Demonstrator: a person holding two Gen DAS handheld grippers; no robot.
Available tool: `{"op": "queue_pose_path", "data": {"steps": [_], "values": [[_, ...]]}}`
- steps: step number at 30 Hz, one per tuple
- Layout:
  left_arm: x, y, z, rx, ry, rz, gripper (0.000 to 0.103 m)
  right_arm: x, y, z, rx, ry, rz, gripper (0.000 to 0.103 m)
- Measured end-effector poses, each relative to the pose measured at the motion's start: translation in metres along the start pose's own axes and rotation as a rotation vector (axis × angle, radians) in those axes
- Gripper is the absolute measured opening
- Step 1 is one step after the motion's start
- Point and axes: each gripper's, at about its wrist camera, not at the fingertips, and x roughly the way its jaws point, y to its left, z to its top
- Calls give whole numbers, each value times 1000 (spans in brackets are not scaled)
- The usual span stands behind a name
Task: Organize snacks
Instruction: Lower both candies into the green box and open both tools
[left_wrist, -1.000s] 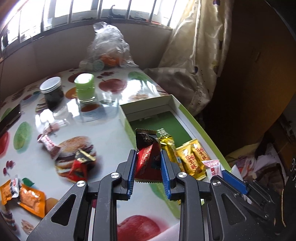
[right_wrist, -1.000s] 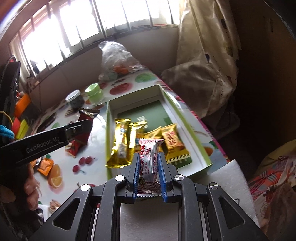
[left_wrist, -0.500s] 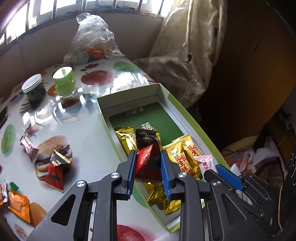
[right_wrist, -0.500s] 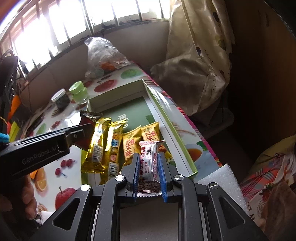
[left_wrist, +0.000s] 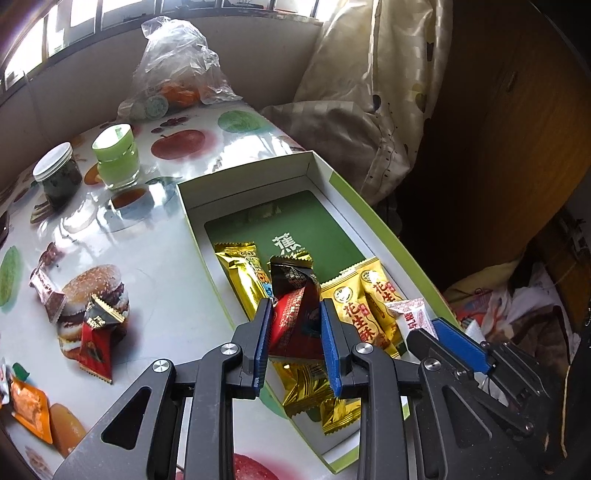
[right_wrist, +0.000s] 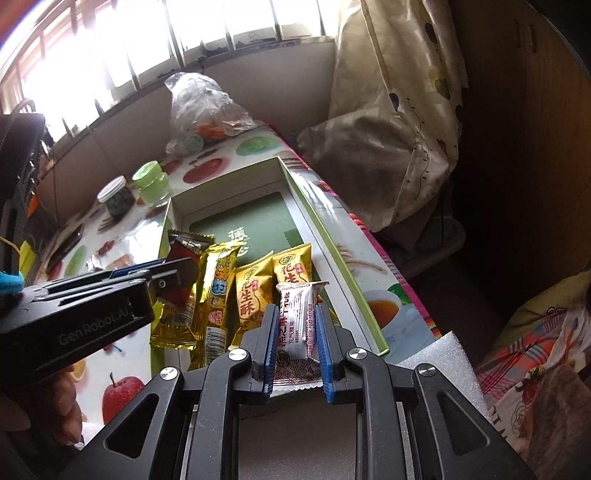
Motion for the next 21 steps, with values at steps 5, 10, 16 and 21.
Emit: {"op": "queue_pose_path", "data": {"steps": [5, 10, 16, 21], "values": [[0, -1, 0, 3, 2, -4, 29, 1, -1, 0, 1, 1, -5, 22], [0, -2, -1, 5, -2, -2, 37, 1, 0, -1, 4, 2, -6, 27], [-3, -1, -2, 7, -8, 2, 38, 0, 0, -2, 5, 3, -5, 34], [-9, -1, -4, 4, -19, 0, 39, -3, 1, -3, 0, -2, -8, 40]]}}
